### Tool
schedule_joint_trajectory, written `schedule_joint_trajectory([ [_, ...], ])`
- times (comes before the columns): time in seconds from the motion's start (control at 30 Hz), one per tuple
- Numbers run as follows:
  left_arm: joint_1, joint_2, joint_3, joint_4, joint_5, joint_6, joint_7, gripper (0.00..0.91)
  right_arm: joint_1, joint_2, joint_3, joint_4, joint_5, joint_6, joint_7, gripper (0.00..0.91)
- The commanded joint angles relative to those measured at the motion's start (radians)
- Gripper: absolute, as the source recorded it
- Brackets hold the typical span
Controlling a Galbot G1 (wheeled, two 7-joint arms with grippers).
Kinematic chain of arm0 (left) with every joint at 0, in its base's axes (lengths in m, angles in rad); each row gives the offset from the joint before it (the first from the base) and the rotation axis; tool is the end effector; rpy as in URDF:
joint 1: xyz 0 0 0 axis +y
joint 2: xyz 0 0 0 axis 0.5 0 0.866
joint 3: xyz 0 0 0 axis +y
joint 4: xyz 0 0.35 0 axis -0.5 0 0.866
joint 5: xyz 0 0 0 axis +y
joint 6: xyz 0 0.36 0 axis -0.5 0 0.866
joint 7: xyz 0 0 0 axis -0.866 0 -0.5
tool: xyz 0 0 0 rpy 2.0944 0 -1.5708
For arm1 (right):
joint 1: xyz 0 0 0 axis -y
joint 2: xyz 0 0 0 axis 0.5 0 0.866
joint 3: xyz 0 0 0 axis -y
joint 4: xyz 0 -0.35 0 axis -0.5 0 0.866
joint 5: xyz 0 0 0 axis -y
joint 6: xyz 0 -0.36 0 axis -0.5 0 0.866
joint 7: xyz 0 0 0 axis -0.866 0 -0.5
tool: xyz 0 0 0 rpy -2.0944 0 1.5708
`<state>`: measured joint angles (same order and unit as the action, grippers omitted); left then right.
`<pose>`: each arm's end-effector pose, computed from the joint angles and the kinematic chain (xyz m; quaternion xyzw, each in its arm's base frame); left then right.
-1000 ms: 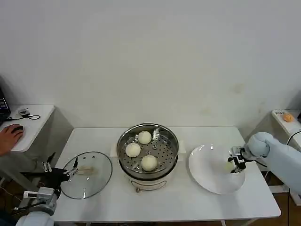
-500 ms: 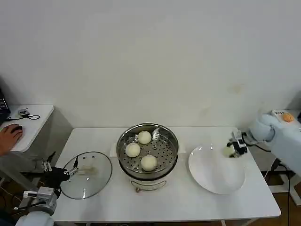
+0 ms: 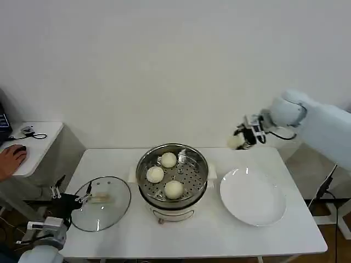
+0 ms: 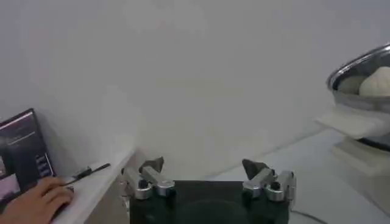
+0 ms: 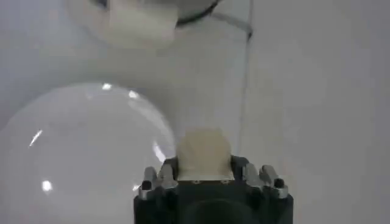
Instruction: Take steamed baozi put them in steamer then cover it.
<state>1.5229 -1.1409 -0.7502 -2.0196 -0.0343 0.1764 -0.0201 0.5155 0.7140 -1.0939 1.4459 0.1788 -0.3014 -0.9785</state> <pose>0.2142 0.1470 -0.2743 0.0335 -0.9718 -0.2218 0.0726 0.5281 -0.0647 -0.0210 0.4767 -0.5908 0.5985 0.2558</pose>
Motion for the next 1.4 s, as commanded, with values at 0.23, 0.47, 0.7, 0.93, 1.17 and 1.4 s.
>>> schedule_joint_trajectory([
  [0.23, 0.007, -0.01, -0.017, -0.005, 0.006, -0.001, -0.001, 0.907, 0.094, 0.291, -0.176, 0.057, 0.434, -0.282, 0.204, 0.584],
  [0.47, 0.011, -0.011, -0.027, 0.001, 0.004, -0.007, -0.001, 0.907, 0.036, 0.314, -0.214, 0.035, 0.453, -0.323, 0.239, 0.584],
  [0.7, 0.01, -0.009, -0.037, 0.001, 0.001, -0.008, -0.001, 0.907, -0.029, 0.323, -0.21, -0.01, 0.401, -0.329, 0.244, 0.584],
  [0.93, 0.01, -0.011, -0.034, 0.002, 0.001, -0.01, -0.001, 0.907, -0.051, 0.335, -0.203, -0.035, 0.374, -0.331, 0.245, 0.584],
  [1.17, 0.013, -0.011, -0.04, 0.005, -0.001, -0.013, -0.001, 0.907, -0.059, 0.347, -0.2, -0.052, 0.346, -0.327, 0.246, 0.584],
  [1.4, 0.015, -0.012, -0.042, 0.004, -0.001, -0.015, -0.001, 0.907, -0.074, 0.35, -0.2, -0.061, 0.313, -0.322, 0.246, 0.584],
])
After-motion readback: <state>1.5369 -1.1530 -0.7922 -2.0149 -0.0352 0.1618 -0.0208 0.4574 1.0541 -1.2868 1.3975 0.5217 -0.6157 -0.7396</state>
